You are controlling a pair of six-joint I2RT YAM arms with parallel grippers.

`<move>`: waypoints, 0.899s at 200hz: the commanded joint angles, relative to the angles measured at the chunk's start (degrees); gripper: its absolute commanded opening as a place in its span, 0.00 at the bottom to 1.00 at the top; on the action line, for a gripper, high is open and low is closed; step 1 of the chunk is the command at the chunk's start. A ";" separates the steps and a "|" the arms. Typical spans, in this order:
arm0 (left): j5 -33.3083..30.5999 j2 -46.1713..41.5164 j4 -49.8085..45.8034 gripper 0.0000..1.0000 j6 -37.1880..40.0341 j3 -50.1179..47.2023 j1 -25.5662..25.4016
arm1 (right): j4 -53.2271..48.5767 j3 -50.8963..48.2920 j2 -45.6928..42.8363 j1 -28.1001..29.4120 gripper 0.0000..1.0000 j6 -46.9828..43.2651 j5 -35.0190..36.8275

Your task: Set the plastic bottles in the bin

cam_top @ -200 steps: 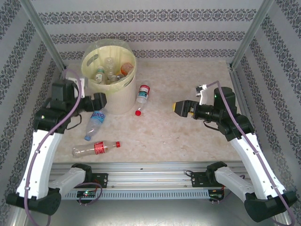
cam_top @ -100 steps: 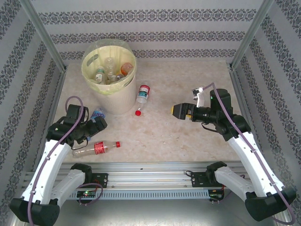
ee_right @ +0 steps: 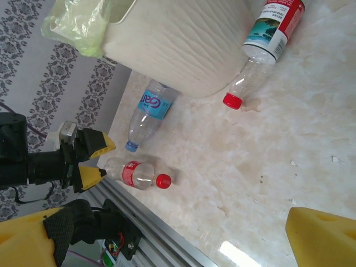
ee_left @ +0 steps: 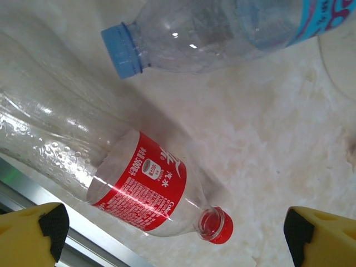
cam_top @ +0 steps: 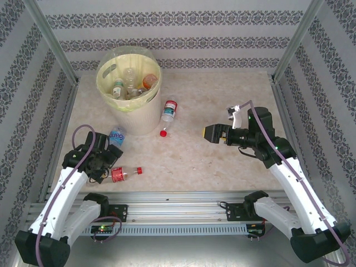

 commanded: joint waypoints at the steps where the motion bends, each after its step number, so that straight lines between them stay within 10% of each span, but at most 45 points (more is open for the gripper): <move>1: -0.71 0.94 -1.07 1.00 -6.53 -2.06 -0.66 | -0.42 -1.09 -0.38 0.64 0.98 -1.23 1.19; 180: 2.28 10.26 11.03 0.92 -9.73 -11.84 -0.72 | -1.20 -2.13 -0.28 0.48 0.98 -2.40 3.29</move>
